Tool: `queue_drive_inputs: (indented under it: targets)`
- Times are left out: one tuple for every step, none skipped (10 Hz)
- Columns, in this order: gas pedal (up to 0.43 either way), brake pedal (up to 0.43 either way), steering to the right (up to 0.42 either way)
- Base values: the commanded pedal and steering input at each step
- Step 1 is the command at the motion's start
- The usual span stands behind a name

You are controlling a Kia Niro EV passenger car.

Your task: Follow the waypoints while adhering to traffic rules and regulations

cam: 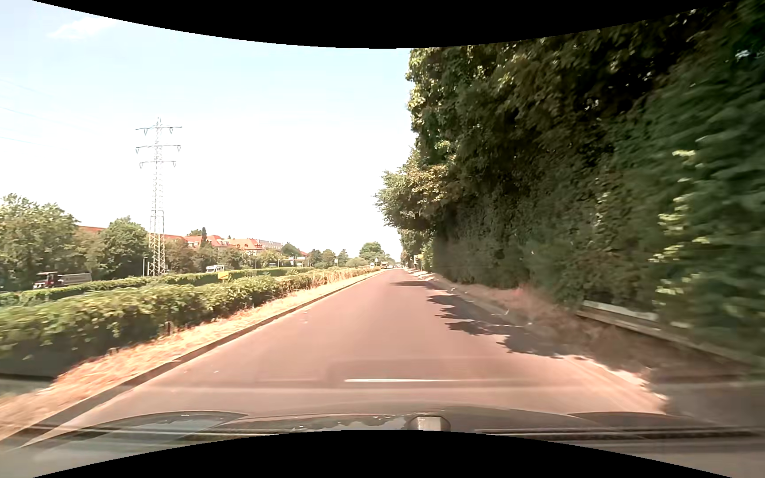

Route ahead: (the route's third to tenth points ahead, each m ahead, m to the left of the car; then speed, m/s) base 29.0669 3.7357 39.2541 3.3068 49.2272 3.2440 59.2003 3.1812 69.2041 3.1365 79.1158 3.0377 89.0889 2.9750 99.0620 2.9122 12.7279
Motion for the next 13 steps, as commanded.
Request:
queue_drive_inputs:
  targets:
    - [0.087, 0.000, -0.001]
    - [0.087, 0.000, -0.001]
    - [0.087, 0.000, -0.001]
    - [0.087, 0.000, -0.002]
    - [0.087, 0.000, -0.001]
    - [0.087, 0.000, -0.001]
    - [0.087, 0.000, -0.001]
    - [0.087, 0.000, -0.002]
    - [0.087, 0.000, -0.001]
    - [0.087, 0.000, -0.001]
    - [0.087, 0.000, -0.001]
    - [0.087, 0.000, -0.001]
    - [0.087, 0.000, -0.001]
